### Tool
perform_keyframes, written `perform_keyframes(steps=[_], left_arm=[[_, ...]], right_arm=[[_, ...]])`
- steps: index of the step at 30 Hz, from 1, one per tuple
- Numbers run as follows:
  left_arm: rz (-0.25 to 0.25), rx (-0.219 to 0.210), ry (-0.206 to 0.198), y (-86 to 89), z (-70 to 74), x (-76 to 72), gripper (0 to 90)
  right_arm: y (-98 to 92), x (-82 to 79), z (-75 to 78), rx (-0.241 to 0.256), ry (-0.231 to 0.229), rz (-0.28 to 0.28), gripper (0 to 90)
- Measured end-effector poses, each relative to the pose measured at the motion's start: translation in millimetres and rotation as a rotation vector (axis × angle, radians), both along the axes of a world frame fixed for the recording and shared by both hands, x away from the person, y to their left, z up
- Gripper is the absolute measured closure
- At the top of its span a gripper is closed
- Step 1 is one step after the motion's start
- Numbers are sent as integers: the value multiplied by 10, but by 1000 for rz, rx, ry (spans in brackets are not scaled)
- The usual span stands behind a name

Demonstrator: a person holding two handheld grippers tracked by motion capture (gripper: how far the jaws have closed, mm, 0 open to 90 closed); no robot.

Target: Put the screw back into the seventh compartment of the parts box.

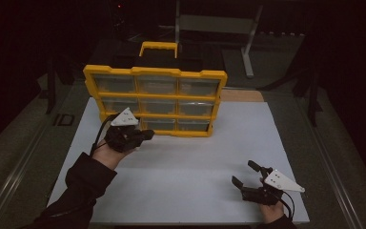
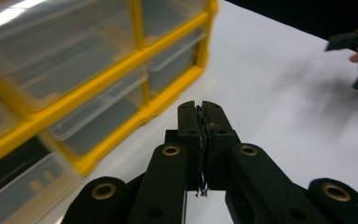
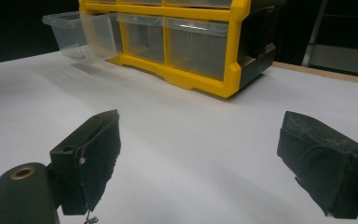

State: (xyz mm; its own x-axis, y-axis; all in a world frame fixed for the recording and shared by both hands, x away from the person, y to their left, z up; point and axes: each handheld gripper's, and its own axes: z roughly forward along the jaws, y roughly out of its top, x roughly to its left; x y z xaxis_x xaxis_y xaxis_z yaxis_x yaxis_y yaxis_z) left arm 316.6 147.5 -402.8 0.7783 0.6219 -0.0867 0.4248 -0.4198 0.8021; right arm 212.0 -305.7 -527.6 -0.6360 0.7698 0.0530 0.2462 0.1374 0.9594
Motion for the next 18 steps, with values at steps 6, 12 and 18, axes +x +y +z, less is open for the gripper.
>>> perform_keyframes(steps=[6,12,18], left_arm=[[60,-10,-11,205,28,4,864],[121,-16,-25,363,23,3,864],[176,-3,-24,466,-19,36,864]], right_arm=[[5,1,-1,-1,1,0,131],[5,1,-3,-1,3,0,131],[9,1,-5,-3,4,2,131]])
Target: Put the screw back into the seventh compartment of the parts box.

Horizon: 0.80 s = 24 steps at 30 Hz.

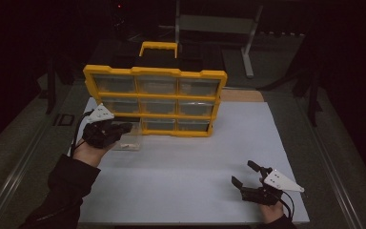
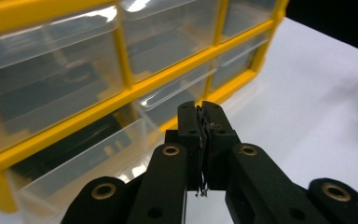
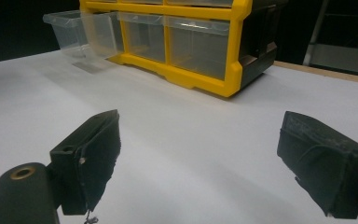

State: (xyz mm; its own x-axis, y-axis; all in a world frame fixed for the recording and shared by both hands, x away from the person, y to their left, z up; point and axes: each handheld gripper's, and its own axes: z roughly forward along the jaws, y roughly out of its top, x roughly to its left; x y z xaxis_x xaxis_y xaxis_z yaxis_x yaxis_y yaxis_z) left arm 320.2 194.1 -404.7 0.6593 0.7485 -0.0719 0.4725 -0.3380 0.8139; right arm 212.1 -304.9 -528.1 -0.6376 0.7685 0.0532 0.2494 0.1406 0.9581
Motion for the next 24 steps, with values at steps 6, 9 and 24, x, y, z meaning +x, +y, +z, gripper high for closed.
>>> perform_keyframes(steps=[6,9,24], left_arm=[[68,15,12,85,-91,40,863],[87,24,25,101,-139,58,863],[142,135,149,66,-409,219,862]], right_arm=[[-1,0,-2,2,3,-1,131],[2,1,-5,1,2,0,131],[5,2,-8,-3,2,-1,132]])
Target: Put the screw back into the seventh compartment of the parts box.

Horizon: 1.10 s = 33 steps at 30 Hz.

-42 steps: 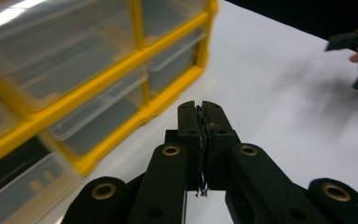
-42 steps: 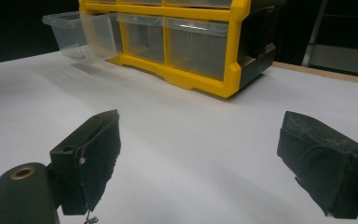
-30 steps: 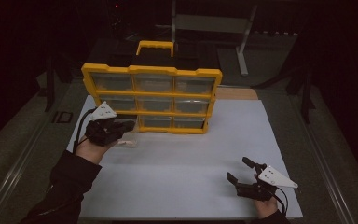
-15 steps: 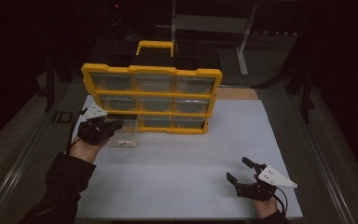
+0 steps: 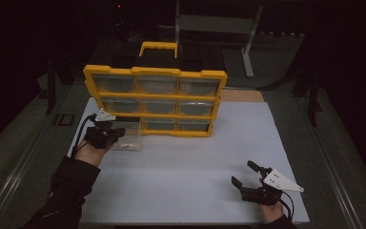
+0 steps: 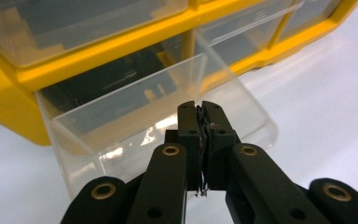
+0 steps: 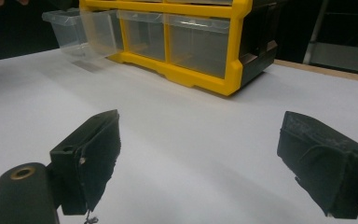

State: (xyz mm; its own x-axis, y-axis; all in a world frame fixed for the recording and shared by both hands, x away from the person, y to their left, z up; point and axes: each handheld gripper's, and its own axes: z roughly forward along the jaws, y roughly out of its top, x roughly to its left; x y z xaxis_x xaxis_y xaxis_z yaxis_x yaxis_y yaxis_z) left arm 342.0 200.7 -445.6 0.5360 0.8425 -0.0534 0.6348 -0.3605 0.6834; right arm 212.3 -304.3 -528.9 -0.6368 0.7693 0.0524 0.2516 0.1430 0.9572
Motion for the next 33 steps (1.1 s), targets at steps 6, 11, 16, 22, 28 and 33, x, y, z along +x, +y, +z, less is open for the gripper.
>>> perform_keyframes(steps=[6,11,16,22,28,33], left_arm=[[19,10,46,9,-92,89,861],[24,32,72,7,-131,143,855],[27,15,69,26,-112,168,769],[40,-31,24,69,3,114,720],[21,-74,-23,110,154,18,637],[7,-102,-75,133,309,-126,498]], right_arm=[[-6,-4,4,2,1,0,131],[-7,-2,2,2,2,-1,131],[-10,-1,-2,2,3,-2,131],[-12,2,-7,3,6,-2,132],[-29,8,-18,10,11,-5,131],[-29,3,-14,10,8,-5,131]])
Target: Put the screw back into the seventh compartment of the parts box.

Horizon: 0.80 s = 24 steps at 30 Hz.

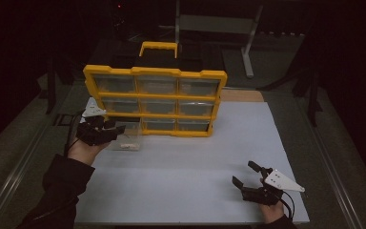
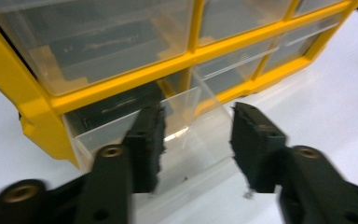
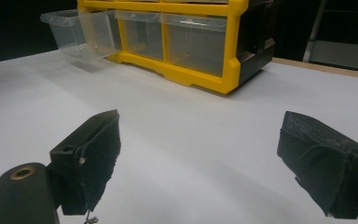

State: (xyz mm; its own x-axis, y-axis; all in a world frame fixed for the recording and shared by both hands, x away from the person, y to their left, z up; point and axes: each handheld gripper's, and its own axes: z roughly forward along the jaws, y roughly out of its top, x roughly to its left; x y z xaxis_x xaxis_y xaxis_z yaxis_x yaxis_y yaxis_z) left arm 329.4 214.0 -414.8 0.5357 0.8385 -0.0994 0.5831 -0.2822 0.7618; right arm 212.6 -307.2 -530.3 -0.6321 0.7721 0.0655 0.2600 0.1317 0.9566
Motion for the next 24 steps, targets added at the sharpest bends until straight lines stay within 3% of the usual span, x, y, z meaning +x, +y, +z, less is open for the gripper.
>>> perform_keyframes(steps=[7,13,18,24], left_arm=[[-8,-14,-38,40,49,-186,184],[-63,-97,-29,140,6,-324,15],[-92,-140,-50,226,-69,-484,0],[-105,-156,-52,270,-198,-614,0]], right_arm=[[-8,-1,1,0,0,-2,131],[-4,-2,4,-1,-1,-2,131],[5,-3,7,-6,-4,-2,131],[6,-5,10,-6,-4,-2,131]])
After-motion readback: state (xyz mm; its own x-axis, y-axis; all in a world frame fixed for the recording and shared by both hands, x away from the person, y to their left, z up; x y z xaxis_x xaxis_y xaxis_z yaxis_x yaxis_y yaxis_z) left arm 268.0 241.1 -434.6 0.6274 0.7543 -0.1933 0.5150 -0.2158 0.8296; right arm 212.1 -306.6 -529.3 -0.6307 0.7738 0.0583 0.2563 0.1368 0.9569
